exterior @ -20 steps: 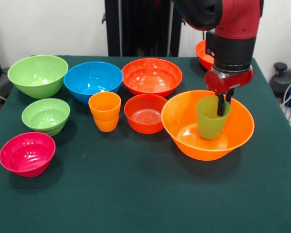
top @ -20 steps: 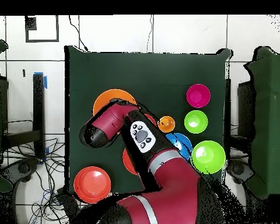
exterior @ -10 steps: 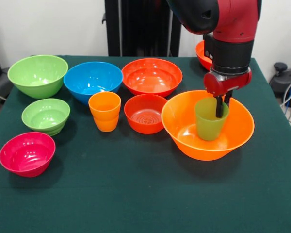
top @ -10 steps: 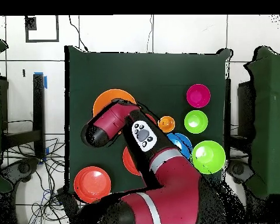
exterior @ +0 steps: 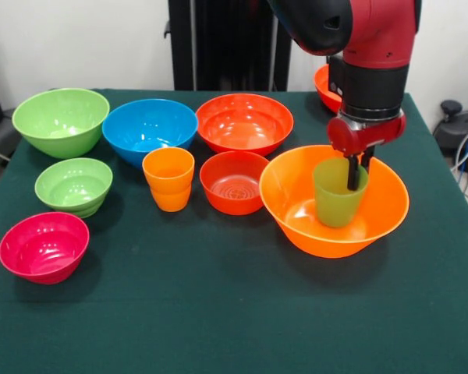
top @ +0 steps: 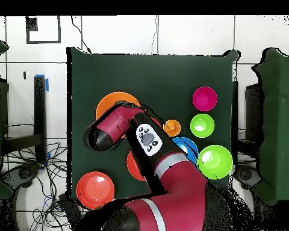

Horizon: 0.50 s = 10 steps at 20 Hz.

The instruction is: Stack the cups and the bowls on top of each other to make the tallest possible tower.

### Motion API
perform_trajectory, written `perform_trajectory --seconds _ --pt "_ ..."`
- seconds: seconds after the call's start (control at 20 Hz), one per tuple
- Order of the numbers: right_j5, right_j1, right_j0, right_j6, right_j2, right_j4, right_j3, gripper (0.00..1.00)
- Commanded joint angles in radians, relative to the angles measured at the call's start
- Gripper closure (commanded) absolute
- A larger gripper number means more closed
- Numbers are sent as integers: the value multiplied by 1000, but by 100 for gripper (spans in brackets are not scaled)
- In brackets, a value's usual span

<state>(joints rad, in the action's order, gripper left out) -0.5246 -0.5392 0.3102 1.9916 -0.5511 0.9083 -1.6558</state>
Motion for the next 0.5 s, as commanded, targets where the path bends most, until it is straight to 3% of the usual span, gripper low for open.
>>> perform_trajectory --seconds 0.05,0.5 --pt "-18 61 17 -175 -12 51 84 100" --pt "-55 69 24 -215 -25 35 102 100"
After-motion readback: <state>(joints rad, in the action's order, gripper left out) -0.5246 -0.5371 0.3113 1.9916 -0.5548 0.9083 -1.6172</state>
